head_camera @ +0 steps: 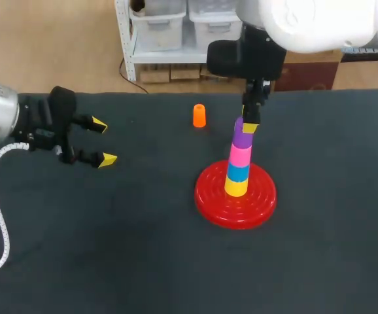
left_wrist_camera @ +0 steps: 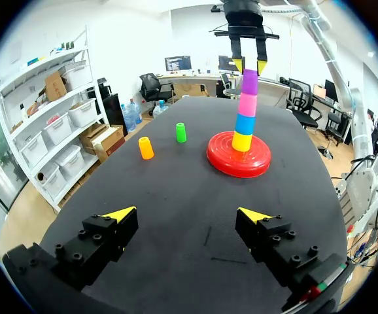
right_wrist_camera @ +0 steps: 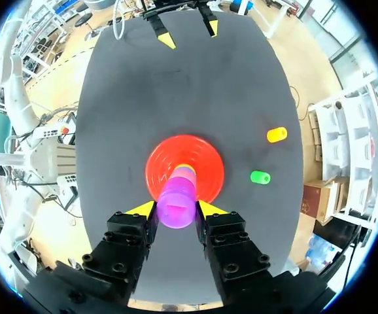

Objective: Pick up and stack the cylinders on the red base in this order: pink,purple,orange,green

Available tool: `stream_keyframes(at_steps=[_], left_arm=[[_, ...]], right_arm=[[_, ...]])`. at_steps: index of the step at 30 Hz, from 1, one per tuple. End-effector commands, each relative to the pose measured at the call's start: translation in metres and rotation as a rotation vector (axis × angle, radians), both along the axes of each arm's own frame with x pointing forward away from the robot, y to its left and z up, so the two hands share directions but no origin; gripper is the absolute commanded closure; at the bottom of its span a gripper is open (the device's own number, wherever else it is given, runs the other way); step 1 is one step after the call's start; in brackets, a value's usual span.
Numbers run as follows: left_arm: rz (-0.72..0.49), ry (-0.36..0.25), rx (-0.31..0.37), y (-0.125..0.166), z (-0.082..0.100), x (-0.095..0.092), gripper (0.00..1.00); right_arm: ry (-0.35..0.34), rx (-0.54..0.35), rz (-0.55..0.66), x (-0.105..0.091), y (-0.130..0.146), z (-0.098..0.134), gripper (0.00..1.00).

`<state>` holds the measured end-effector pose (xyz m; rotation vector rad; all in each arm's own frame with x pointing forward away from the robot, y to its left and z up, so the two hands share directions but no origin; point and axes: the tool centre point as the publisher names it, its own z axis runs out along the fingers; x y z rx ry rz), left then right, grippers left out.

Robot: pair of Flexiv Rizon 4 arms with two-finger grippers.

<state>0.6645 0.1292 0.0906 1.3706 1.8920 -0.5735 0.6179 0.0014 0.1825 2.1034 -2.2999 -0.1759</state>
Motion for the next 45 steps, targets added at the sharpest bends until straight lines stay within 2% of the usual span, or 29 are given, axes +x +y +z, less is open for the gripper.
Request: stream_keyframes(at_steps=[1, 8, 13, 14, 15, 16, 19, 23, 27, 32, 37, 40, 45], left_arm=[[-0.002, 0.005, 0.004, 0.000, 0.000, 0.002, 0.00], [-0.002, 0.005, 0.004, 0.000, 0.000, 0.002, 0.00], [-0.002, 0.005, 0.004, 0.000, 0.000, 0.002, 0.00], [-0.002, 0.005, 0.004, 0.000, 0.000, 0.002, 0.00], [-0.002, 0.005, 0.004, 0.000, 0.000, 0.002, 0.00], [-0.002, 0.005, 0.004, 0.000, 0.000, 0.002, 0.00], [-0.002, 0.005, 0.004, 0.000, 0.000, 0.002, 0.00], [-0.002, 0.005, 0.004, 0.000, 0.000, 0.002, 0.00], [-0.002, 0.005, 0.004, 0.000, 0.000, 0.002, 0.00], [-0.002, 0.005, 0.004, 0.000, 0.000, 0.002, 0.00], [-0.002, 0.005, 0.004, 0.000, 0.000, 0.002, 0.00], [-0.002, 0.005, 0.004, 0.000, 0.000, 0.002, 0.00], [-0.002, 0.005, 0.004, 0.000, 0.000, 0.002, 0.00]], right_arm=[[0.008, -0.007, 0.000, 0.002, 0.003, -0.008, 1.00], [0.046, -0.031, -0.001, 0.003, 0.005, -0.036, 1.00], [0.057, -0.052, -0.003, 0.002, 0.003, -0.043, 1.00], [0.105, -0.027, -0.022, 0.002, 0.001, -0.043, 1.00], [0.135, -0.015, -0.021, 0.002, 0.001, -0.040, 0.82], [0.159, -0.012, -0.012, 0.002, 0.000, -0.037, 0.00], [0.209, 0.060, -0.033, 0.006, 0.001, -0.022, 0.00], [0.286, 0.236, -0.120, 0.015, -0.004, -0.003, 0.00], [0.297, 0.285, -0.152, 0.022, -0.019, 0.002, 0.00], [0.248, 0.280, -0.143, 0.033, -0.026, 0.002, 0.00], [0.224, 0.222, -0.059, 0.056, -0.011, -0.010, 0.00], [0.218, 0.172, 0.005, 0.074, 0.003, -0.025, 0.00], [0.216, 0.134, 0.019, 0.112, 0.026, -0.055, 0.00]])
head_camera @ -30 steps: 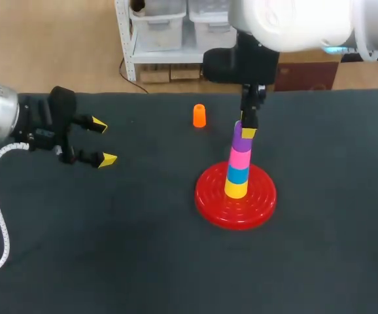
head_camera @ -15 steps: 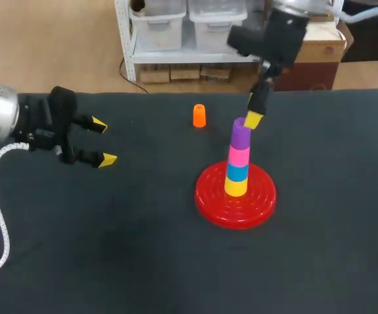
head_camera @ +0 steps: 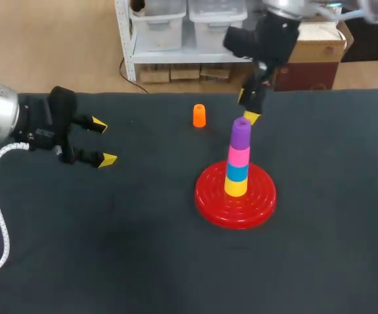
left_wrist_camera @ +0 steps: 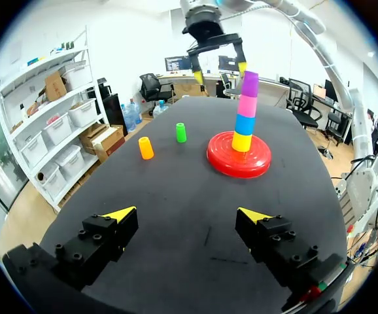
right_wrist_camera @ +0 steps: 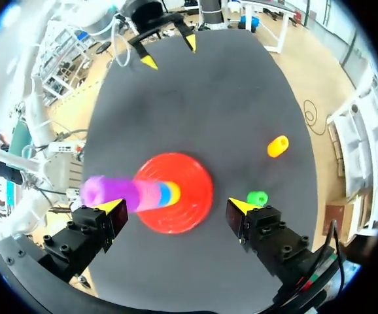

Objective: Pick up and stack the cylinders on the red base in this order: pink,purple,orange,green

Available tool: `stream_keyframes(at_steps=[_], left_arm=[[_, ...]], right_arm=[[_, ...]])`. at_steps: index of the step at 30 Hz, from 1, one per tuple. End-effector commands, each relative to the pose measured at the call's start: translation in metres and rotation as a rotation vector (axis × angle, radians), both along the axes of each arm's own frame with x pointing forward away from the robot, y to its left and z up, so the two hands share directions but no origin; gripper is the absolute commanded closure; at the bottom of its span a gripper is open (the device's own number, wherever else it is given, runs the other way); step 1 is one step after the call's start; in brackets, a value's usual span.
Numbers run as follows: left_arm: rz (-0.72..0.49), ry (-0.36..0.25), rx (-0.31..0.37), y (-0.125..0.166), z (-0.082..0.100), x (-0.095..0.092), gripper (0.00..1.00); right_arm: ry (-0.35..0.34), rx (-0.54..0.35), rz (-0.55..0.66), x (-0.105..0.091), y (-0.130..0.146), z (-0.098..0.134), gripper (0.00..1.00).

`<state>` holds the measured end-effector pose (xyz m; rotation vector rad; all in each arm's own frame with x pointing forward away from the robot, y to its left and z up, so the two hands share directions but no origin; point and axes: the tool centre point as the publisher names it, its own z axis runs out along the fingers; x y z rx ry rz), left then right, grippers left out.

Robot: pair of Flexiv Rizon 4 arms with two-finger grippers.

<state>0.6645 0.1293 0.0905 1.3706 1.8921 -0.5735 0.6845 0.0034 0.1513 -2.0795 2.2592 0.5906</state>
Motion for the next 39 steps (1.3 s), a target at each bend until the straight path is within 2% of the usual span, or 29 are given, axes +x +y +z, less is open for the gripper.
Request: stream_keyframes(at_steps=[1, 3, 9, 16, 20, 25, 29, 39], left_arm=[[-0.002, 0.005, 0.004, 0.000, 0.000, 0.002, 0.00], [-0.002, 0.005, 0.004, 0.000, 0.000, 0.002, 0.00], [-0.002, 0.005, 0.004, 0.000, 0.000, 0.002, 0.00], [-0.002, 0.005, 0.004, 0.000, 0.000, 0.002, 0.00], [-0.002, 0.005, 0.004, 0.000, 0.000, 0.002, 0.00], [-0.002, 0.005, 0.004, 0.000, 0.000, 0.002, 0.00], [-0.002, 0.005, 0.004, 0.000, 0.000, 0.002, 0.00], [-0.002, 0.005, 0.004, 0.000, 0.000, 0.002, 0.00]], right_arm=[[0.040, -0.104, 0.018, 0.053, 0.027, -0.030, 0.00], [0.056, -0.092, -0.003, 0.067, 0.034, -0.039, 0.00], [0.039, -0.112, -0.039, 0.096, 0.050, -0.060, 0.00], [0.036, -0.213, -0.080, 0.123, 0.057, -0.097, 0.00], [0.022, -0.262, -0.094, 0.134, 0.059, -0.110, 0.00], [-0.029, -0.291, -0.099, 0.150, 0.066, -0.118, 0.00], [-0.056, -0.281, -0.133, 0.164, 0.070, -0.116, 0.00], [-0.042, -0.289, -0.147, 0.181, 0.085, -0.126, 0.00]])
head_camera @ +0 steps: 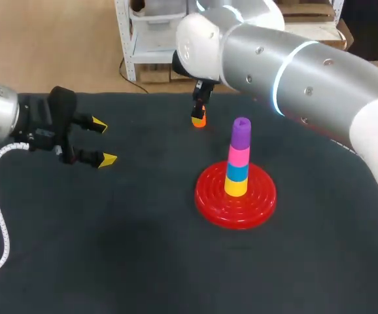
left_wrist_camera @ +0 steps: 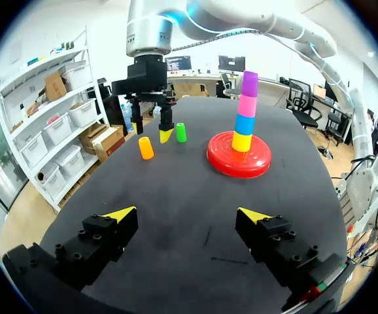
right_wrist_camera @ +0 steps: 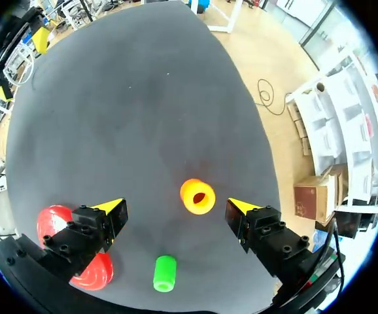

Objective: Pick up and stack the cylinders on the red base in this order: pink,purple,orange,green

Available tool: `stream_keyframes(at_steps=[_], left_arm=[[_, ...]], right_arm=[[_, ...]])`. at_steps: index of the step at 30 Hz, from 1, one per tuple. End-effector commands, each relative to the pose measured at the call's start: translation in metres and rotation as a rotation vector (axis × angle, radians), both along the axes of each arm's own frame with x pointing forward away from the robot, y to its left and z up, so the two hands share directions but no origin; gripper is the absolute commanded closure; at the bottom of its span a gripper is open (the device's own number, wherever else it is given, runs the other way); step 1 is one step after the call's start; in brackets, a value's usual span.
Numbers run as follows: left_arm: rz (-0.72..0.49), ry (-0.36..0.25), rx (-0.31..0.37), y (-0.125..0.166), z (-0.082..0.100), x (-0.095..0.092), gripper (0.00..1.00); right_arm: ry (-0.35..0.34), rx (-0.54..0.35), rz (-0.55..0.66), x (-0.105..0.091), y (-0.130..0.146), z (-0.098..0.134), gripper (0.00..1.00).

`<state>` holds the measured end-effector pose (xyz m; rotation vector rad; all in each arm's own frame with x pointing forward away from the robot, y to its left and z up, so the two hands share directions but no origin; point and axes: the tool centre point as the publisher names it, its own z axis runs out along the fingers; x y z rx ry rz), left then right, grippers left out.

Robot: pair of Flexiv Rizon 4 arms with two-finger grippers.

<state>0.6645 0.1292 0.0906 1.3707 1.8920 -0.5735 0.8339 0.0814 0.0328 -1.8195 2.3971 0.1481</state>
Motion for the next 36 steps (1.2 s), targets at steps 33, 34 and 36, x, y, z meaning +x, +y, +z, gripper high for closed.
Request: stream_keyframes(at_steps=[33, 34, 36], left_arm=[[-0.002, 0.005, 0.004, 0.000, 0.000, 0.002, 0.00], [-0.002, 0.005, 0.004, 0.000, 0.000, 0.002, 0.00], [-0.002, 0.005, 0.004, 0.000, 0.000, 0.002, 0.00]], right_arm=[[0.199, -0.051, 0.019, 0.030, -0.007, 0.019, 1.00], [0.189, -0.036, 0.029, 0.026, -0.009, 0.029, 1.00], [0.161, -0.008, 0.049, 0.016, -0.016, 0.053, 1.00]])
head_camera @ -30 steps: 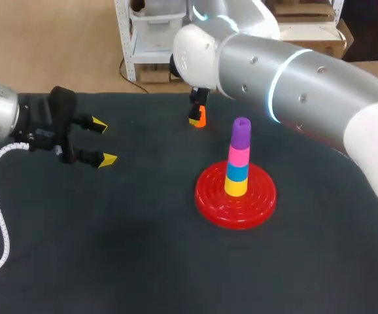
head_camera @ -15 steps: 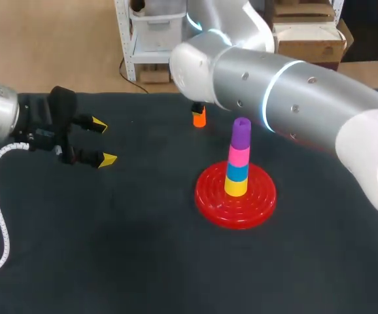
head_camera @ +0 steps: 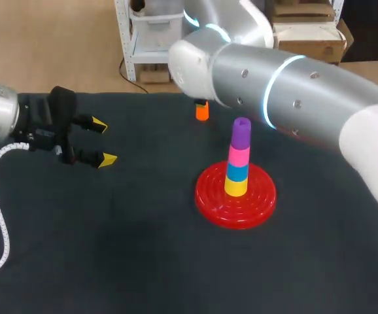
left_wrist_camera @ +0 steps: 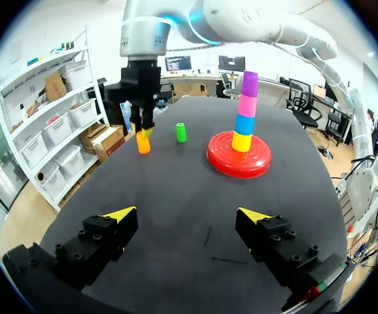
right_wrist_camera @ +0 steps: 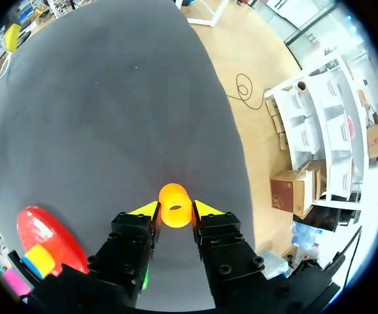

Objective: Pick up and stack the cylinders on the red base in this order: pink,purple,orange,green

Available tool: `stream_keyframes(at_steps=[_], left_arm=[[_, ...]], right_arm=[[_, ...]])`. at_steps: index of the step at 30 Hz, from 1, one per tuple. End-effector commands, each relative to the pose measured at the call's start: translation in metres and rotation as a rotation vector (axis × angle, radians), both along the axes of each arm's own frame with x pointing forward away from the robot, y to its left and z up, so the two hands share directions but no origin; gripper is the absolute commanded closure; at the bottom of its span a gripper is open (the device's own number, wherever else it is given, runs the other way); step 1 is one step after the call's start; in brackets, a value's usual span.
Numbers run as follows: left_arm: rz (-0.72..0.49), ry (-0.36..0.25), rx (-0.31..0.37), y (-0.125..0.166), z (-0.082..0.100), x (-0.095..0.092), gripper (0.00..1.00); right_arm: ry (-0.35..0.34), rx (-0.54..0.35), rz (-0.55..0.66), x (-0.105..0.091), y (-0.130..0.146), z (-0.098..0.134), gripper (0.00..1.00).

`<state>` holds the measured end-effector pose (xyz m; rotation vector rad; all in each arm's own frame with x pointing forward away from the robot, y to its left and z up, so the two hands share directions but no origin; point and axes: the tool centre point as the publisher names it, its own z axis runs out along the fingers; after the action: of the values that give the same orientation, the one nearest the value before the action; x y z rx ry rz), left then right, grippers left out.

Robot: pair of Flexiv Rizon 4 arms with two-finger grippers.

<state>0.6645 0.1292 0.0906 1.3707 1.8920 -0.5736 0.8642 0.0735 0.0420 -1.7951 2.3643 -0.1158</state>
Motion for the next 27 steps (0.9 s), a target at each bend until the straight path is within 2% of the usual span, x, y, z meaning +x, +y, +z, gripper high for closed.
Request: stream_keyframes(at_steps=[1, 6, 11, 17, 23, 27], left_arm=[[-0.002, 0.005, 0.004, 0.000, 0.000, 0.002, 0.00], [-0.002, 0.005, 0.004, 0.000, 0.000, 0.002, 0.00], [-0.002, 0.005, 0.004, 0.000, 0.000, 0.002, 0.00], [-0.002, 0.005, 0.004, 0.000, 0.000, 0.002, 0.00], [-0.002, 0.005, 0.004, 0.000, 0.000, 0.002, 0.00], [-0.002, 0.005, 0.004, 0.000, 0.000, 0.002, 0.00]], right_arm=[[0.285, 0.098, 0.074, -0.020, -0.011, 0.055, 1.00], [0.230, 0.155, 0.134, -0.060, -0.027, 0.099, 1.00], [0.163, 0.205, 0.159, -0.103, -0.047, 0.129, 1.00], [0.082, 0.246, 0.137, -0.141, -0.072, 0.163, 1.00], [0.040, 0.255, 0.110, -0.171, -0.089, 0.181, 1.00], [0.029, 0.255, 0.090, -0.190, -0.093, 0.184, 1.00]])
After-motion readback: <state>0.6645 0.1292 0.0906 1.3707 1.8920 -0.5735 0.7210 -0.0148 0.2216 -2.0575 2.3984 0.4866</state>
